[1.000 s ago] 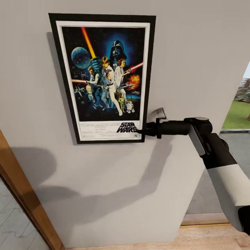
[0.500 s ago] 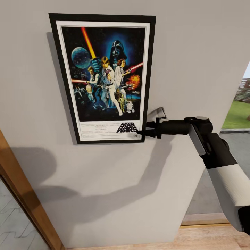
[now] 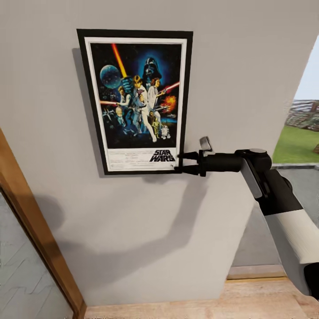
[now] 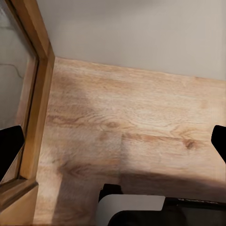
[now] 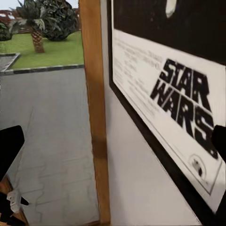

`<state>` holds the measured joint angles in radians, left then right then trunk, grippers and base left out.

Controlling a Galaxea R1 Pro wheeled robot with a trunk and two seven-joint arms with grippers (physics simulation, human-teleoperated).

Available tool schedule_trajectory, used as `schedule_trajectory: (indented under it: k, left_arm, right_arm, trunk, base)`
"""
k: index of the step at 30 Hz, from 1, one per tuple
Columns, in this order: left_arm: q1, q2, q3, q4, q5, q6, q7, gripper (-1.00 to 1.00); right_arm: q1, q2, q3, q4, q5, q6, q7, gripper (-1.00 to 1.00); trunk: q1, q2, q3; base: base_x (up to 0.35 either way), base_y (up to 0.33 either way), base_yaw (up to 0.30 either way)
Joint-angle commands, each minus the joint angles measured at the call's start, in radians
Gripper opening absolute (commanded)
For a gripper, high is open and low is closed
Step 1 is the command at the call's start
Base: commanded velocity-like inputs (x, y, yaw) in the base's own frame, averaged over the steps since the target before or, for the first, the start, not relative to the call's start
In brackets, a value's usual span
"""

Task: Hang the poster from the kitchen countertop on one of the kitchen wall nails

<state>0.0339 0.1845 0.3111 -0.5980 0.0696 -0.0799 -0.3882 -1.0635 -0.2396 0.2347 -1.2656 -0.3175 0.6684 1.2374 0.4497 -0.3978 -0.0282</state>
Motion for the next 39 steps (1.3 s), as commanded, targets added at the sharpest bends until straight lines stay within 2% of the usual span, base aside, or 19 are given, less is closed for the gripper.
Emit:
schedule_trajectory:
  k: [1, 8, 10, 15, 16, 17, 18, 22, 23, 25, 26, 27, 29, 32, 34, 37, 39]
  left_arm:
    - [0.000, 0.000, 0.002, -0.001, 0.007, 0.002, -0.006, 1.00]
    - [0.000, 0.001, 0.002, -0.002, 0.007, 0.002, -0.006, 1.00]
    - [0.000, 0.001, 0.002, -0.002, 0.007, 0.002, -0.006, 1.00]
    - [0.000, 0.000, 0.002, -0.001, 0.007, 0.002, -0.006, 1.00]
    - [0.000, 0.000, 0.002, -0.001, 0.007, 0.002, -0.006, 1.00]
    - [0.000, 0.000, 0.001, 0.002, 0.007, 0.002, -0.006, 1.00]
    - [0.000, 0.000, 0.001, 0.003, 0.007, 0.002, -0.006, 1.00]
    - [0.000, 0.000, 0.000, 0.005, 0.007, 0.002, -0.006, 1.00]
    - [0.000, 0.000, 0.000, 0.006, 0.007, 0.002, -0.006, 1.00]
    - [0.000, 0.000, -0.001, 0.006, 0.007, 0.002, -0.006, 1.00]
    - [0.000, 0.000, -0.005, 0.007, 0.007, 0.002, -0.006, 1.00]
    - [0.000, 0.000, -0.011, 0.007, 0.006, 0.002, -0.006, 1.00]
    - [0.000, 0.000, -0.012, 0.007, 0.006, 0.002, -0.006, 1.00]
    - [0.000, -0.001, -0.015, 0.007, 0.004, 0.002, -0.005, 1.00]
    - [0.000, -0.002, -0.015, 0.007, 0.004, 0.002, -0.005, 1.00]
    - [0.000, -0.003, -0.015, 0.007, 0.004, 0.003, -0.005, 1.00]
    - [0.000, -0.003, -0.015, 0.008, 0.003, 0.003, -0.004, 1.00]
  right_arm:
    - [-0.001, -0.001, 0.002, 0.000, -0.008, 0.008, -0.001, 1.00]
    - [0.025, -0.001, 0.002, -0.041, -0.009, 0.007, 0.000, 1.00]
    - [0.111, -0.001, 0.001, -0.113, -0.009, 0.004, -0.001, 1.00]
    - [0.281, -0.003, 0.000, -0.177, -0.007, -0.035, 0.001, 1.00]
    - [0.355, -0.005, -0.001, -0.186, -0.006, -0.085, 0.001, 1.00]
    - [0.534, -0.008, -0.004, -0.184, -0.001, -0.201, 0.001, 1.00]
    - [0.619, -0.011, -0.007, -0.171, 0.001, -0.260, 0.000, 1.00]
    - [0.706, -0.014, -0.008, -0.135, 0.003, -0.330, -0.001, 1.00]
    - [0.740, -0.016, -0.011, -0.098, 0.004, -0.353, -0.002, 1.00]
    - [0.765, -0.023, -0.016, -0.046, 0.005, -0.373, -0.003, 1.00]
    - [0.781, -0.030, -0.021, 0.020, 0.005, -0.394, -0.004, 1.00]
    - [0.798, -0.042, -0.026, 0.178, 0.005, -0.462, -0.004, 1.00]
    - [0.803, -0.045, -0.027, 0.268, 0.005, -0.509, -0.005, 1.00]
    - [0.809, -0.051, -0.030, 0.566, 0.006, -0.649, -0.012, 1.00]
    - [0.810, -0.051, -0.029, 0.640, 0.006, -0.678, -0.026, 1.00]
    - [0.810, -0.051, -0.026, 0.699, 0.006, -0.703, -0.054, 1.00]
    - [0.811, -0.048, -0.022, 0.782, 0.006, -0.725, -0.116, 1.00]
  trunk:
    - [0.000, -0.002, -0.002]
    - [0.000, -0.002, -0.002]
    - [0.000, -0.002, -0.002]
    - [0.000, -0.002, -0.002]
    - [0.000, -0.002, -0.002]
    - [0.000, -0.002, -0.002]
    - [0.000, -0.002, -0.002]
    - [0.000, -0.002, -0.002]
    - [0.000, -0.002, -0.002]
    - [0.000, -0.002, -0.002]
    - [0.000, -0.002, -0.002]
    - [0.000, -0.002, -0.002]
    - [0.000, -0.002, 0.000]
    - [0.000, -0.002, 0.004]
    - [0.000, -0.002, 0.007]
    - [0.000, -0.002, 0.012]
    - [0.000, -0.002, 0.016]
  base:
    - [-0.178, 0.000, 0.000]
    - [-0.188, 0.000, 0.000]
    - [-0.212, 0.000, 0.000]
    - [-0.058, 0.000, 0.000]
    - [-0.014, 0.000, 0.000]
    - [-0.004, 0.000, 0.000]
    - [-0.002, 0.000, 0.000]
    - [-0.001, 0.000, 0.000]
    - [0.000, 0.000, 0.000]
    - [0.000, 0.000, 0.000]
    - [0.000, 0.000, 0.000]
    - [0.000, 0.000, 0.000]
    - [0.000, 0.000, 0.000]
    - [0.000, 0.000, 0.000]
    - [0.000, 0.000, 0.000]
    - [0.000, 0.000, 0.000]
    - [0.000, 0.000, 0.000]
